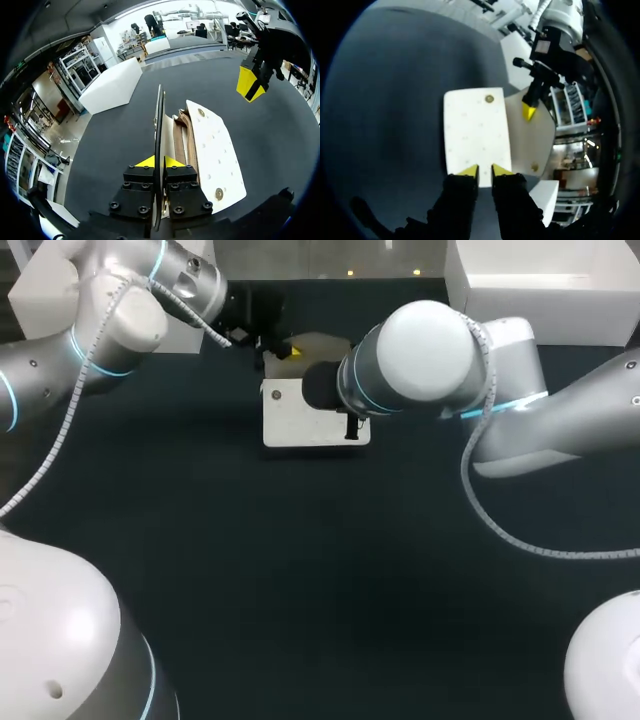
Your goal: Pick up the bag, open it, inspect its contents, close it, and place it on the opposite side
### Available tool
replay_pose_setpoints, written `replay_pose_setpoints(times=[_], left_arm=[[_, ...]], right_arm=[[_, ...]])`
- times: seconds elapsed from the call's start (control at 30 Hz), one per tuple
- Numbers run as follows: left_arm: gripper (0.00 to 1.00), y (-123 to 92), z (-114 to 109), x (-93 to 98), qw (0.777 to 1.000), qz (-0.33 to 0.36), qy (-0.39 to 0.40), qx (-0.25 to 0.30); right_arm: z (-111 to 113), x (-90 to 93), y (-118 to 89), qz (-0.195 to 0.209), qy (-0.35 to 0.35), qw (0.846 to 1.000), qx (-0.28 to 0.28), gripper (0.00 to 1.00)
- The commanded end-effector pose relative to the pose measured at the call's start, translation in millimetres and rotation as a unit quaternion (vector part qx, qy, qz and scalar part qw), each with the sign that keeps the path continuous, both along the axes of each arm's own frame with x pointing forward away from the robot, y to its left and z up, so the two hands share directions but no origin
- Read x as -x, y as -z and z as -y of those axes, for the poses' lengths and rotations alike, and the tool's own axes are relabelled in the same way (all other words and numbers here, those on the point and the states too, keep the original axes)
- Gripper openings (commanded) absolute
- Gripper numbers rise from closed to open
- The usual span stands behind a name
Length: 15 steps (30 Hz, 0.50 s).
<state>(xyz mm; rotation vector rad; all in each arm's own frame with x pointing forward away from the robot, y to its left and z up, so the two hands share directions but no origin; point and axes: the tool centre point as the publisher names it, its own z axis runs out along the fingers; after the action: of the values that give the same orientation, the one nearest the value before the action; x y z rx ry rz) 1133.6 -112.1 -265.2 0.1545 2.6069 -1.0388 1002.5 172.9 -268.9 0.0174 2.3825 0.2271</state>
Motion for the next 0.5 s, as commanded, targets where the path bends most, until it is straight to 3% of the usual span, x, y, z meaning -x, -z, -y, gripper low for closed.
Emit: replay_pose_setpoints(times=[0.03,0.2,0.3,0.5], left_arm=[[0.00,11.0,-0.5,-1.6,1.000,0.018,-0.006,0.006],[0.00,21.4,-2.2,-9.3,0.999,0.043,-0.007,0.001],[0.00,26.0,-2.2,-11.1,0.999,0.048,-0.007,-0.012],[0.00,26.0,-2.2,-11.1,0.999,0.048,-0.007,-0.012]], right_arm=[[-0.8,-0.3,10.2,0.001,0.004,1.000,-0.006,0.00],[0.0,-0.1,21.1,-0.007,0.013,1.000,-0.019,0.00],[0.9,-2.5,25.5,-0.026,0.019,0.997,-0.064,0.00],[0.9,-2.5,25.5,-0.026,0.019,0.997,-0.064,0.00]])
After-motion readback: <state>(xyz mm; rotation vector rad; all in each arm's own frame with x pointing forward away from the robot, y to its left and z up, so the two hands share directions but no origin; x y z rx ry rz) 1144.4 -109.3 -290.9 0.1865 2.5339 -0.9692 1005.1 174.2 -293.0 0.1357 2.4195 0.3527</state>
